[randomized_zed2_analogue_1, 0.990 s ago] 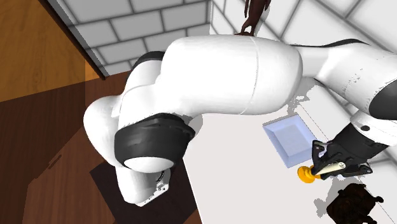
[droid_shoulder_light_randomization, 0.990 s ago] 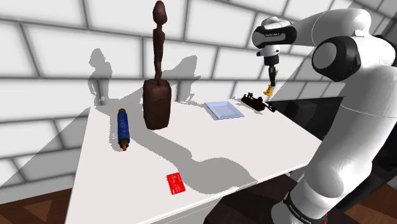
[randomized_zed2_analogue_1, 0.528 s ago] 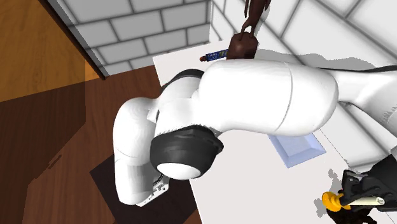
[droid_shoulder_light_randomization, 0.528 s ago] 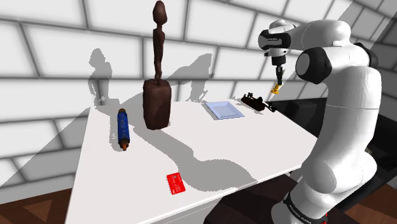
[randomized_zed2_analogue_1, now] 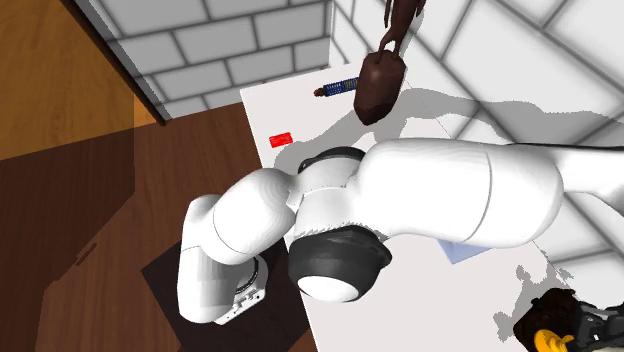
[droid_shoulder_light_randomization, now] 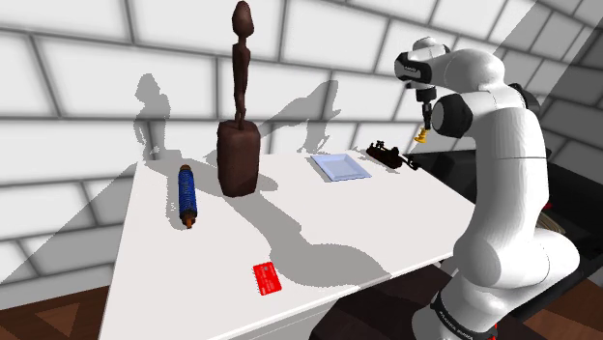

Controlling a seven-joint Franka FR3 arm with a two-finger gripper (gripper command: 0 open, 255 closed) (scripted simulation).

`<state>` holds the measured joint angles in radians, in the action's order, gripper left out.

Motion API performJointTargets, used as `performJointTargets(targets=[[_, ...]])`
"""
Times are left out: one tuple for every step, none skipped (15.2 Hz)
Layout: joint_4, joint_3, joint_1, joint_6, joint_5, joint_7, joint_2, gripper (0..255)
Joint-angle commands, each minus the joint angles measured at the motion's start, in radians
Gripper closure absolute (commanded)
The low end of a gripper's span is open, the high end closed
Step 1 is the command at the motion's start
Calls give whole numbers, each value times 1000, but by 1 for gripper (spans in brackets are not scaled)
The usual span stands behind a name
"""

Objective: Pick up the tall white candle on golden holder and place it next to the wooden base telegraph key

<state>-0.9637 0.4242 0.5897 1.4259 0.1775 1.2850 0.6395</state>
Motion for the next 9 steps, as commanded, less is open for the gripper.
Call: performJointTargets(targets=[[-41,0,-4,32,2,-7,-9,255],[-63,-1,-7,48,3,-13,-14,255],[-84,-1,-10,63,5,-18,-18,255],[-103,-1,-12,78,6,-23,-22,255],[-122,-2,-15,93,7,-27,-25,255],[-140,-2,-17,107,7,-32,-28,255],[-157,-3,-19,121,8,-36,-31,255],[-174,-3,-21,135,9,-41,-33,255],[-189,-4,-22,148,9,-45,-34,255]])
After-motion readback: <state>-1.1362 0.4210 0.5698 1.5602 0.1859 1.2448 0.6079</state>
